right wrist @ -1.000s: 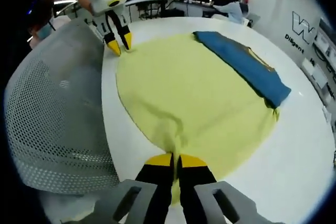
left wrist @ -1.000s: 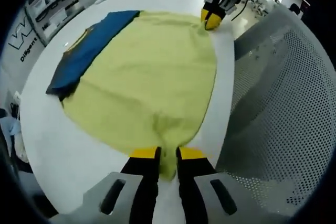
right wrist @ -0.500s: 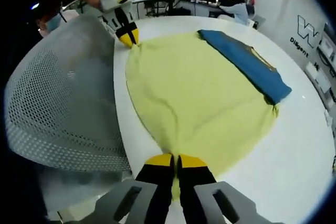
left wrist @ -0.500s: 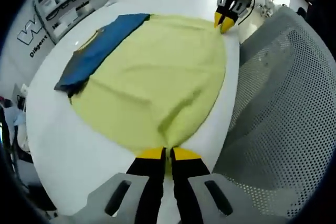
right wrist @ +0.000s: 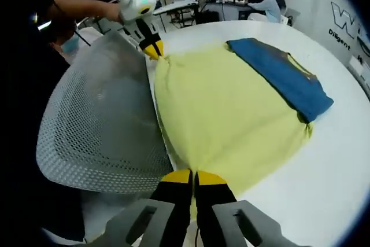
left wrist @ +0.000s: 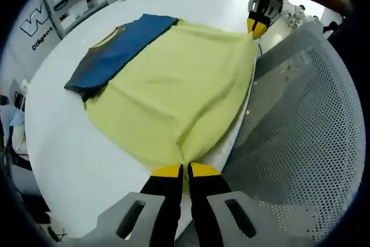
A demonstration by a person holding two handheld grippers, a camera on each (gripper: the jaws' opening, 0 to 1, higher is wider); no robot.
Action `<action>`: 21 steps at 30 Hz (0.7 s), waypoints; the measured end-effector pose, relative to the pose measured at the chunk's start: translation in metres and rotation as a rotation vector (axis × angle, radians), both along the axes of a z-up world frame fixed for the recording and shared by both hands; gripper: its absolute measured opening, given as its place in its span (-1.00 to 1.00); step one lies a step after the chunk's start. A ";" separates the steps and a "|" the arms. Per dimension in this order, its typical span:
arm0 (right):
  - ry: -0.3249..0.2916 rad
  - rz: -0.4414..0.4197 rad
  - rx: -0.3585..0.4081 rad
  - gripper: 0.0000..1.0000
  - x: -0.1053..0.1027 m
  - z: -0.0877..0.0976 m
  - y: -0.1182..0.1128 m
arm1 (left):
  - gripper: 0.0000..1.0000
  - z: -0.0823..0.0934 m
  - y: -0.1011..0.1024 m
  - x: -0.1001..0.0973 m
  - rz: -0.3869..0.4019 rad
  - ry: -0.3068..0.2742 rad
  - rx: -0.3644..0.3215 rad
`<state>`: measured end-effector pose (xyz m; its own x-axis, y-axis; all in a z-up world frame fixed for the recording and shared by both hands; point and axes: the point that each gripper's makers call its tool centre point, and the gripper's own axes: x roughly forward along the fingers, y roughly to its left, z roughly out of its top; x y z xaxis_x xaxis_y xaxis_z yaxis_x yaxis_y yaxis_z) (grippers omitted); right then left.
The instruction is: Fold the garment on the visible template until the final outline fits inside the template.
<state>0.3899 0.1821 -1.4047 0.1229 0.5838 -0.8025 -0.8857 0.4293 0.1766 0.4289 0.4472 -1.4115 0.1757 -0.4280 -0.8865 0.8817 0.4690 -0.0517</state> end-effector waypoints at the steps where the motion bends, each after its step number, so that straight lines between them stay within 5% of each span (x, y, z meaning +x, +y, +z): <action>1: 0.004 0.001 0.003 -1.00 -0.001 0.002 -0.001 | -0.97 0.003 0.000 0.000 0.007 0.007 -0.010; 5: 0.018 0.000 0.024 -1.00 -0.005 0.009 -0.007 | -0.97 0.016 -0.005 -0.007 0.064 0.098 -0.058; 21: 0.055 0.074 0.044 -1.00 -0.006 0.056 -0.010 | -0.97 0.074 -0.011 -0.016 -0.050 0.118 -0.083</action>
<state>0.3840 0.1721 -1.3482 0.0350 0.6246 -0.7802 -0.9032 0.3540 0.2428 0.4129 0.4366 -1.3371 0.0494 -0.5062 -0.8610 0.8894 0.4145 -0.1927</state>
